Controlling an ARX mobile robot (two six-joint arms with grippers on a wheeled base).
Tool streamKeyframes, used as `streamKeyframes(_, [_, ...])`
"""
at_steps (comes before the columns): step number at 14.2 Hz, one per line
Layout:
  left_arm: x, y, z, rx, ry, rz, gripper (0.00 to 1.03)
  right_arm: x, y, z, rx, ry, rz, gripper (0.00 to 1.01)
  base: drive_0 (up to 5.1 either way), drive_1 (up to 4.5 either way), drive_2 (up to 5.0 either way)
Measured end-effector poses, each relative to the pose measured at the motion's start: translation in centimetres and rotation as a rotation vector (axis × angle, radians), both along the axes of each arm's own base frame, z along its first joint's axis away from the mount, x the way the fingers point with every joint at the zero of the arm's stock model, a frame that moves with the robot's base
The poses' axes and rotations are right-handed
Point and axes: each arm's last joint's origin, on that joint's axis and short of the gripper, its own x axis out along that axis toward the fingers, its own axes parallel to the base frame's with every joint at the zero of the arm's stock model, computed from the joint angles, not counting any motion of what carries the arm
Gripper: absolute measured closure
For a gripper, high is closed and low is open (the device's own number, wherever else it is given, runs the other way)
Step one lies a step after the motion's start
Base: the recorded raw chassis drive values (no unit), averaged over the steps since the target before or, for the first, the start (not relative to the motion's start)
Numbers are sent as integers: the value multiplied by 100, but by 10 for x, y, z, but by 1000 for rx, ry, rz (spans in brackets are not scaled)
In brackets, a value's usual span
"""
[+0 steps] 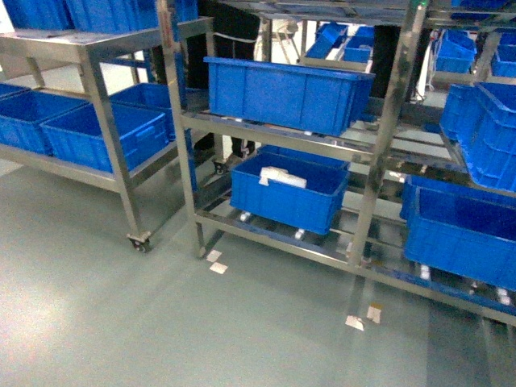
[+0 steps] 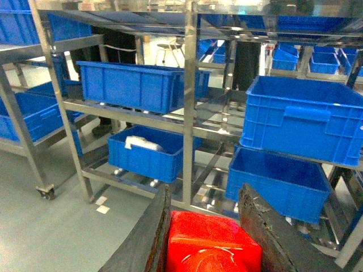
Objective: Pick red block from blue box to shelf
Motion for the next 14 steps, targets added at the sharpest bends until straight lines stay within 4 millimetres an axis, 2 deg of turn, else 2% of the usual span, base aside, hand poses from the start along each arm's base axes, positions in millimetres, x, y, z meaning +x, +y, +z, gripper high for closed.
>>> streamKeyframes(14, [0,0,0,0,0,0,5,0,0,0,0,0,0,72,-155,-155,-155])
